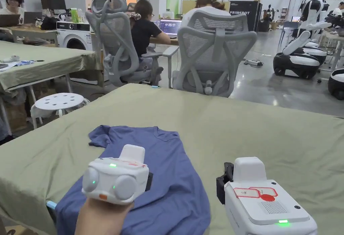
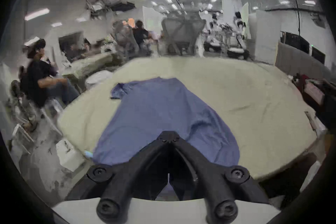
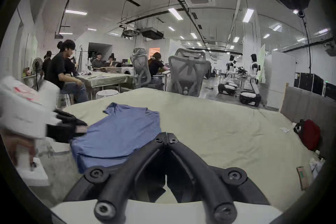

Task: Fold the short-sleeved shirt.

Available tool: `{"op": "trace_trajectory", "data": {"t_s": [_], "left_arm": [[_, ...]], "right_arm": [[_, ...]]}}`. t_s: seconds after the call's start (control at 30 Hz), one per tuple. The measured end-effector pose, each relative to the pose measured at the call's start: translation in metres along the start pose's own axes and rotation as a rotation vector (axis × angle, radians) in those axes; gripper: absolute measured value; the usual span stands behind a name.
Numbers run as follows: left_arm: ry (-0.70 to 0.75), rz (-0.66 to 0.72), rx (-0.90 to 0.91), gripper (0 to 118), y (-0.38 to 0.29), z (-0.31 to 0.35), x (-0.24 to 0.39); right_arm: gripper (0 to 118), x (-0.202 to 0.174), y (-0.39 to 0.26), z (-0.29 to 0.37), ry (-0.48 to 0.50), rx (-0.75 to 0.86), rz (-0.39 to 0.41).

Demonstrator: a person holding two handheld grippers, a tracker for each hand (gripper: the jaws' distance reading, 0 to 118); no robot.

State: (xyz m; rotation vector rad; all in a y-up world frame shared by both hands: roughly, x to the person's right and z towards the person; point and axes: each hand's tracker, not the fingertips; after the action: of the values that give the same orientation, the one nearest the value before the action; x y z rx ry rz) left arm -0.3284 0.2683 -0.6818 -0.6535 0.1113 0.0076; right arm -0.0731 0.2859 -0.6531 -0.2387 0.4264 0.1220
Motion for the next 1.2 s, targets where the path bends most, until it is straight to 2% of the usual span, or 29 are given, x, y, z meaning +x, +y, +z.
{"op": "trace_trajectory", "data": {"t_s": [0.13,0.23,0.43,0.47,0.5,0.57,0.6,0.63,0.7,0.77,0.8,0.83,0.87,0.9,0.93,0.97,1.0,1.13,1.2], "left_arm": [[-0.035,0.003,-0.190,0,0.029,-0.093,-0.004],[-0.098,0.084,-0.307,0,0.046,-0.166,-0.012],[-0.142,0.156,-0.333,0,0.060,-0.234,-0.012],[-0.169,0.171,-0.315,4,0.062,-0.239,-0.010],[-0.188,0.206,-0.288,25,0.064,-0.242,-0.009],[-0.166,0.229,-0.225,98,0.065,-0.244,-0.001],[-0.149,0.215,-0.219,114,0.063,-0.247,0.003],[-0.123,0.206,-0.215,118,0.063,-0.250,0.008],[-0.059,0.181,-0.220,103,0.059,-0.260,0.015],[-0.073,0.132,-0.311,73,0.050,-0.271,0.021],[-0.044,0.053,-0.361,67,0.043,-0.274,0.027],[-0.010,-0.043,-0.299,51,0.044,-0.270,0.029],[-0.041,0.002,-0.302,30,0.050,-0.264,0.029],[-0.042,0.043,-0.302,17,0.055,-0.258,0.026],[-0.014,0.052,-0.272,17,0.057,-0.253,0.024],[0.003,0.058,-0.250,4,0.061,-0.247,0.019],[-0.060,0.092,-0.255,4,0.063,-0.241,0.020],[-0.095,0.014,-0.146,4,0.097,-0.203,0.049],[-0.199,0.004,-0.073,4,0.117,-0.179,0.079]], "right_arm": [[0,0.010,-0.002,-0.014,-0.010,-0.031,0.003],[0,0.017,-0.005,-0.023,-0.017,-0.045,0.006],[0,0.033,-0.014,-0.039,-0.031,-0.076,-0.001],[0,0.035,-0.017,-0.042,-0.037,-0.084,0.007],[0,0.038,-0.019,-0.044,-0.044,-0.093,0.014],[0,0.045,-0.023,-0.046,-0.044,-0.103,0.016],[0,0.048,-0.024,-0.047,-0.045,-0.107,0.014],[0,0.050,-0.025,-0.047,-0.049,-0.112,0.014],[0,0.056,-0.027,-0.048,-0.056,-0.120,0.012],[0,0.063,-0.028,-0.047,-0.061,-0.123,0.005],[0,0.066,-0.028,-0.047,-0.065,-0.124,0.006],[0,0.069,-0.028,-0.046,-0.069,-0.124,0.007],[0,0.073,-0.027,-0.044,-0.077,-0.125,0.005],[0,0.078,-0.026,-0.042,-0.084,-0.120,-0.006],[0,0.082,-0.024,-0.040,-0.088,-0.116,-0.018],[0,0.087,-0.022,-0.038,-0.093,-0.116,-0.029],[0,0.092,-0.020,-0.036,-0.099,-0.115,-0.034],[0,0.115,-0.008,-0.019,-0.139,-0.093,-0.043],[0,0.131,0.000,-0.009,-0.174,-0.078,-0.046]]}}
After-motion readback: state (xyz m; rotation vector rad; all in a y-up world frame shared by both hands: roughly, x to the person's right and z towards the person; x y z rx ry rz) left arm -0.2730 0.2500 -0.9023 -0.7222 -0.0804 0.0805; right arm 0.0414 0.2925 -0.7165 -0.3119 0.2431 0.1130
